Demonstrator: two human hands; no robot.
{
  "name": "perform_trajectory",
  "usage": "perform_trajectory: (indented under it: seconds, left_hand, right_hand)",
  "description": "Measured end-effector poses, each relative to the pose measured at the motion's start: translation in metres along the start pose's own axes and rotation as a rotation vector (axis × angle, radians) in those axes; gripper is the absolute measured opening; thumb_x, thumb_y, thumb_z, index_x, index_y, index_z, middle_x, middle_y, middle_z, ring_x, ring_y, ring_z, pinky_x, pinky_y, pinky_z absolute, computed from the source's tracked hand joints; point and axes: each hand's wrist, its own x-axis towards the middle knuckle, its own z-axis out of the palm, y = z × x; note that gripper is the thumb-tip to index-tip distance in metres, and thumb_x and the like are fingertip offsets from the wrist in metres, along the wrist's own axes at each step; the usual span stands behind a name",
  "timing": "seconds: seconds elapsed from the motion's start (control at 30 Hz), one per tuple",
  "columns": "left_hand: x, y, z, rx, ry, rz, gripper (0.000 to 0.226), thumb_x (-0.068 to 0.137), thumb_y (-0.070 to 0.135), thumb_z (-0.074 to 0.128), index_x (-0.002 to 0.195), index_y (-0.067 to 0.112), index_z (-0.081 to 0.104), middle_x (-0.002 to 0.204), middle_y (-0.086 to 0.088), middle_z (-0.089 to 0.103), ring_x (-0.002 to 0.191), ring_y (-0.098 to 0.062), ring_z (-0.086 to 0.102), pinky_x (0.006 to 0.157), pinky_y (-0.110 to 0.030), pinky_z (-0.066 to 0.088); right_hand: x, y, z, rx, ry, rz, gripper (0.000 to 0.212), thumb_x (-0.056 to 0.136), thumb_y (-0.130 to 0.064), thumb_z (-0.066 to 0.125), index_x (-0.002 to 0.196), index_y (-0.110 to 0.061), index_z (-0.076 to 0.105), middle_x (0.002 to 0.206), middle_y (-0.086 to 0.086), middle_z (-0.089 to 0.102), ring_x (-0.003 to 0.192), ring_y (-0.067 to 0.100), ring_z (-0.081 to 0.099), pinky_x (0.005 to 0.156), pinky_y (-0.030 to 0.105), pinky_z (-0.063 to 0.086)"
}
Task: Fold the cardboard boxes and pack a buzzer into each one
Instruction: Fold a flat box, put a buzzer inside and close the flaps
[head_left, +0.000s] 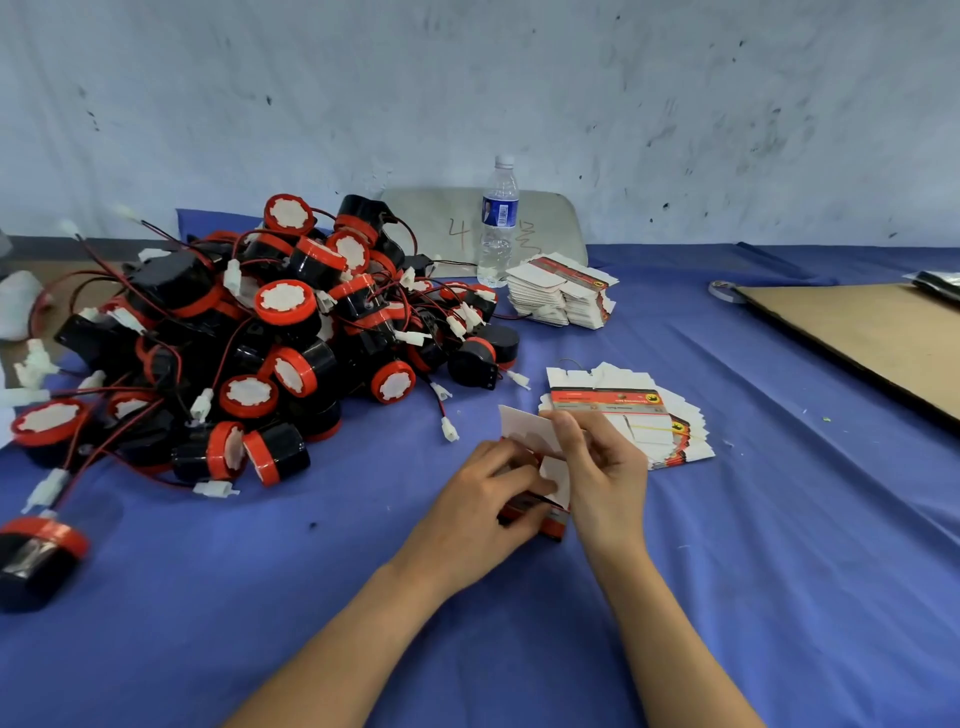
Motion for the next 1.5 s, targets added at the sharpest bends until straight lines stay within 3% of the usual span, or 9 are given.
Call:
perform_trajectory:
  seconds: [0.27,0.43,0.6,0.73,0.8,0.9,1.13,1.33,1.5]
  left_hand:
    - [0.001,-0.002,0.003,0.006,0.030,0.027,0.011,0.086,0.012,0.069,0.096,0.010,0.072,0.107,-0.002,0.061,0.103,-0.012,0.049,0.092,-0.017,0.040]
    - [0.001,-0.007,0.007,0.092,0.178,0.009,0.007,0.088,0.007,0.063,0.088,0.006,0.070,0.099,-0.001,0.065,0.091,-0.017,0.056,0.095,-0.033,0.046]
    - [0.001,-0.017,0.003,0.066,0.391,-0.151,0.017,0.077,-0.004,0.075,0.076,0.010,0.064,0.092,0.010,0.049,0.077,-0.006,0.052,0.073,-0.005,0.038]
    - [0.002,-0.026,0.001,-0.063,0.468,-0.256,0.021,0.078,-0.006,0.073,0.086,0.010,0.063,0.090,0.006,0.053,0.083,-0.004,0.057,0.077,-0.023,0.052]
    - [0.002,-0.026,0.001,-0.146,0.470,-0.298,0.027,0.080,-0.007,0.071,0.095,0.014,0.063,0.096,0.004,0.055,0.090,-0.001,0.058,0.078,-0.026,0.055]
    - [0.001,-0.025,0.000,-0.251,0.461,-0.371,0.035,0.084,-0.008,0.066,0.101,0.022,0.061,0.104,0.002,0.061,0.096,0.003,0.058,0.075,-0.012,0.051]
    - [0.003,-0.024,-0.003,-0.344,0.446,-0.427,0.030,0.088,-0.001,0.065,0.093,0.029,0.061,0.093,0.009,0.067,0.088,0.004,0.061,0.070,-0.005,0.045]
    - [0.006,-0.026,-0.005,-0.338,0.346,-0.404,0.038,0.089,0.001,0.064,0.105,0.035,0.060,0.099,0.002,0.059,0.089,0.000,0.058,0.076,-0.008,0.045]
    - [0.008,-0.029,-0.007,-0.259,0.317,-0.394,0.016,0.089,0.001,0.064,0.095,0.015,0.068,0.100,-0.002,0.056,0.089,-0.005,0.059,0.075,-0.007,0.044]
  right_hand:
    - [0.006,0.003,-0.005,-0.104,-0.055,-0.015,0.025,0.091,-0.002,0.061,0.096,-0.024,0.071,0.091,-0.007,0.072,0.085,0.002,0.063,0.075,0.014,0.046]
    - [0.005,0.007,-0.007,-0.133,-0.168,0.000,0.024,0.087,-0.001,0.067,0.092,-0.024,0.074,0.089,-0.011,0.074,0.085,0.002,0.067,0.075,0.010,0.046]
    - [0.002,0.017,0.001,-0.238,-0.258,0.043,0.029,0.083,-0.002,0.072,0.096,-0.028,0.073,0.101,-0.011,0.072,0.098,-0.007,0.063,0.085,0.009,0.044]
    - [0.002,0.020,0.000,-0.209,-0.270,0.077,0.030,0.081,-0.007,0.076,0.095,-0.033,0.073,0.102,-0.012,0.071,0.107,-0.005,0.061,0.089,0.011,0.044]
    - [0.003,0.019,-0.001,-0.214,-0.280,0.063,0.033,0.081,-0.005,0.075,0.094,-0.036,0.071,0.102,-0.015,0.070,0.109,-0.006,0.059,0.088,0.008,0.042]
    - [0.003,0.017,-0.002,-0.222,-0.301,0.050,0.035,0.082,-0.006,0.074,0.092,-0.039,0.070,0.100,-0.021,0.069,0.107,-0.010,0.058,0.087,0.007,0.041]
    - [0.003,0.022,-0.003,-0.340,-0.302,-0.012,0.029,0.085,-0.010,0.073,0.100,-0.035,0.072,0.109,-0.014,0.068,0.105,-0.009,0.058,0.086,0.004,0.040]
    - [0.005,0.022,-0.004,-0.342,-0.366,-0.057,0.037,0.090,-0.008,0.066,0.092,-0.045,0.067,0.110,-0.030,0.062,0.128,-0.009,0.041,0.095,0.003,0.033]
    - [0.008,0.020,-0.005,-0.317,-0.389,-0.031,0.039,0.090,-0.006,0.065,0.090,-0.045,0.066,0.112,-0.028,0.062,0.136,-0.003,0.031,0.090,-0.002,0.028]
